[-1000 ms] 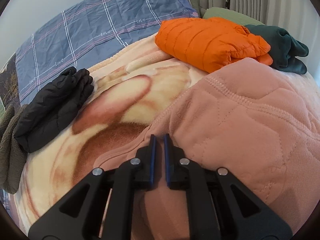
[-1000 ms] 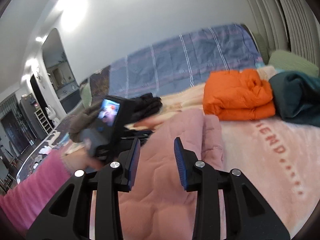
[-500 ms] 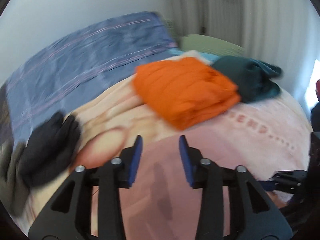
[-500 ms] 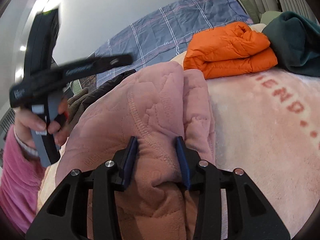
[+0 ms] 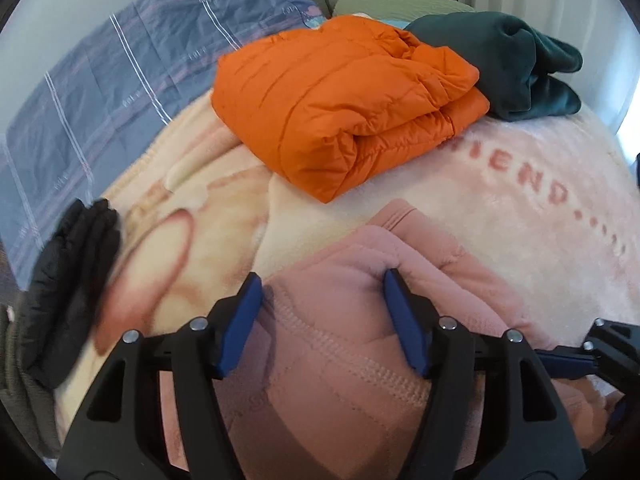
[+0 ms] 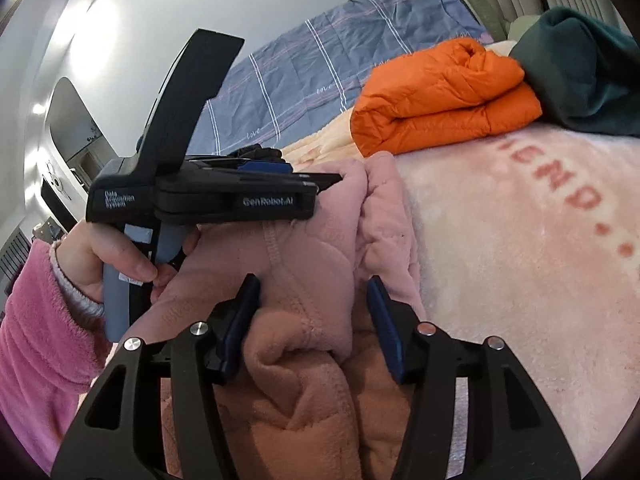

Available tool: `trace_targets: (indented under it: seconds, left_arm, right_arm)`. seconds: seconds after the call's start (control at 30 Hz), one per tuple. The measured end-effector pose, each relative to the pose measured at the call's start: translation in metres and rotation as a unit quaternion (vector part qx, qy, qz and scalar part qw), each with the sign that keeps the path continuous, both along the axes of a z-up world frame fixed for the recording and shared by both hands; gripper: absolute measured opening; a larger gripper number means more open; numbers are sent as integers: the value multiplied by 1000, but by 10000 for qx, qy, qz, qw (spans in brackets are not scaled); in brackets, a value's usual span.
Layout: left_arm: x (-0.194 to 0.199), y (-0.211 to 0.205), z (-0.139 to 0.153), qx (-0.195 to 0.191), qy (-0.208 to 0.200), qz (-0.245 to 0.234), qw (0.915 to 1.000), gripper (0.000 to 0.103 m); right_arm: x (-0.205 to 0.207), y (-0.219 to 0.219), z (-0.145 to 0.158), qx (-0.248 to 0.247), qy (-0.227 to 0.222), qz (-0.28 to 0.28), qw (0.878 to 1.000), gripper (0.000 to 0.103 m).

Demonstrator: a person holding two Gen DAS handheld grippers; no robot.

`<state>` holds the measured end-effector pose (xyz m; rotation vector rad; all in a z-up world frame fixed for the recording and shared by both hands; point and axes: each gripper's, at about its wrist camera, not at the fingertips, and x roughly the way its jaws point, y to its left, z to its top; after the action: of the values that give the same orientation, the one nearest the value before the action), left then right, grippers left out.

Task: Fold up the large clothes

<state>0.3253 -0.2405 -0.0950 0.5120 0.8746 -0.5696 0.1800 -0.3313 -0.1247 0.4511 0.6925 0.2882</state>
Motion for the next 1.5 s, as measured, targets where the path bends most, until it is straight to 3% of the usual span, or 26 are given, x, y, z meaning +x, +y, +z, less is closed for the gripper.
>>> trace_targets:
  seconds: [0.1,0.2,0.3,0.37,0.47,0.53,0.67,0.73,0.83,0.9,1.07,1.2,1.27,1.33,1.5]
  left_arm:
    - [-6,3,6,144,-326,21,9994,67]
    - [-8,10,11,123,-550,103,9984,70]
    - [-12,19,21,36,-777,217,9967,76]
    - [-26,29,37,-46,-1055,244,9941,78]
    - [-63,52,60,-328,-1243,229,9914,79]
    - [-102,79,70,-496,-1488,160,9875,81]
    - [-185,135,58,-489,-1778,103,9828,85]
    - [-223,157,45,-527,-1751,80,9831,86]
    - [-258,177,25,-741,-1290,17,9889,87]
    - [-263,174,12,-708,-1036,104,9920,87]
    - [-244,139,-14,-426,-858,211,9952,87]
    - [-230,126,-24,42,-1269,509,9906,87]
    - [-225,145,-21,21,-1211,691,9902,88]
    - [-226,162,-25,317,-1370,859,9863,88]
    - [-234,165,-28,308,-1336,847,9869,85]
  right_arm:
    - [-24,-1,23,-18,-10,-319,9995,54]
    - [-58,20,50,-445,-620,-111,9970,52]
    - [-53,43,28,-999,-166,97,9948,51]
    - [-52,43,9,-1044,-272,106,9941,52]
    - [-54,31,8,-624,-228,46,9978,52]
    - [-53,32,8,-683,-254,81,9973,52]
    - [-57,35,10,-745,-286,77,9968,52]
    - [-55,33,9,-697,-287,87,9971,52]
    - [-60,35,11,-714,-290,85,9970,52]
    - [-64,36,12,-728,-292,78,9969,52]
    - [-65,34,13,-648,-283,82,9975,52]
    - [-65,33,13,-642,-302,111,9974,52]
    - [-64,31,11,-583,-314,188,9976,49]
    - [-64,32,10,-511,-311,330,9977,47]
    - [-69,39,10,-652,-379,354,9965,48]
